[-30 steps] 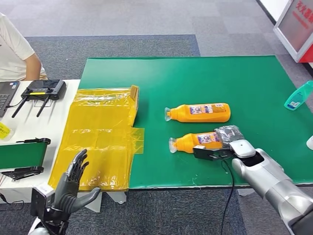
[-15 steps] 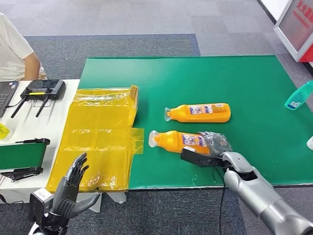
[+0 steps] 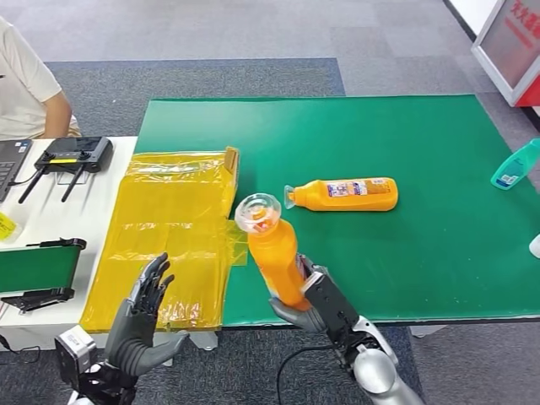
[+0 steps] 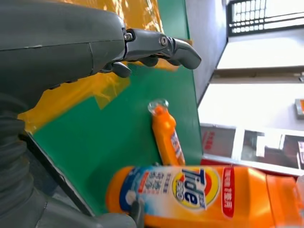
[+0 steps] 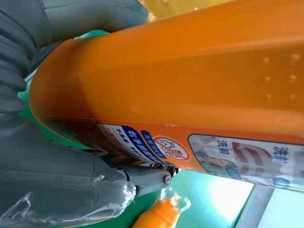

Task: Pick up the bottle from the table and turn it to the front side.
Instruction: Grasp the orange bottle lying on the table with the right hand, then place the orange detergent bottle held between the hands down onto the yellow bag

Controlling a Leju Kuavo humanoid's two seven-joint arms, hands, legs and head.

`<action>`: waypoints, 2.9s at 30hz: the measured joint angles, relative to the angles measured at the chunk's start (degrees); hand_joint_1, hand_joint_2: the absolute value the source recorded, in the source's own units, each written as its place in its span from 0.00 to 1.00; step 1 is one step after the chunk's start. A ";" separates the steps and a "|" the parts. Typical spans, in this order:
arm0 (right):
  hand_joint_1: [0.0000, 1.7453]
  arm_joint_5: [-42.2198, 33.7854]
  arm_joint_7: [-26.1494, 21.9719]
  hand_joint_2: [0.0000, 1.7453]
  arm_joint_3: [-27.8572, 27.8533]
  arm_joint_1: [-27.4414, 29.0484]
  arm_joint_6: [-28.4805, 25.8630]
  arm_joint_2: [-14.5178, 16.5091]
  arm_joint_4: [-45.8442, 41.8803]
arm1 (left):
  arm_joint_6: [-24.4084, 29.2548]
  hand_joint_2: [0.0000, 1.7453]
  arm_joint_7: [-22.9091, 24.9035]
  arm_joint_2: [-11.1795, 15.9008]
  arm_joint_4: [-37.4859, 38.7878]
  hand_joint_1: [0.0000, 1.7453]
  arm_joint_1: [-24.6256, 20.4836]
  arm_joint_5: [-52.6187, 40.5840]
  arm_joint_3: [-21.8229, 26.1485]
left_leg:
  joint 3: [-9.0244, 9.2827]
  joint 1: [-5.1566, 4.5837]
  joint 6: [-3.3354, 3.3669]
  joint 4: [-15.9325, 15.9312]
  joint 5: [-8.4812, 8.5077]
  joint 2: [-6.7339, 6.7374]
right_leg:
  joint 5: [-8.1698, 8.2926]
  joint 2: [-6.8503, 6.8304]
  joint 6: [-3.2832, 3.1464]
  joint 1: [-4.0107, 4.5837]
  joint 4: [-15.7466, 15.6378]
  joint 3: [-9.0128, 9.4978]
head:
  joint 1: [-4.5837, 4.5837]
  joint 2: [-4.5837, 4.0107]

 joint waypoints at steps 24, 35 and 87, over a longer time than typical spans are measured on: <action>1.00 5.51 -10.86 1.00 9.33 4.22 -18.16 4.28 5.65 | 1.82 1.00 4.22 -2.35 4.89 0.00 -9.17 19.48 -16.36 | -0.02 0.01 0.00 0.00 0.00 0.00 | -0.03 0.00 0.00 0.01 0.00 -0.03 | -0.01 0.00; 1.00 8.24 -11.71 1.00 11.20 4.18 -22.06 4.27 6.93 | 1.92 1.00 4.80 -2.88 5.46 0.00 -10.65 20.72 -16.37 | -0.03 0.01 0.00 0.00 -0.01 0.00 | -0.04 0.00 -0.01 0.01 0.00 -0.04 | -0.01 0.00; 1.00 39.33 -1.52 1.00 14.26 4.19 -40.71 0.59 10.20 | 8.88 1.00 11.32 5.26 5.44 1.00 -23.05 -13.45 -35.50 | -0.07 0.01 -0.01 0.00 0.01 0.00 | -0.03 -0.01 0.01 0.01 0.02 -0.02 | -0.02 0.00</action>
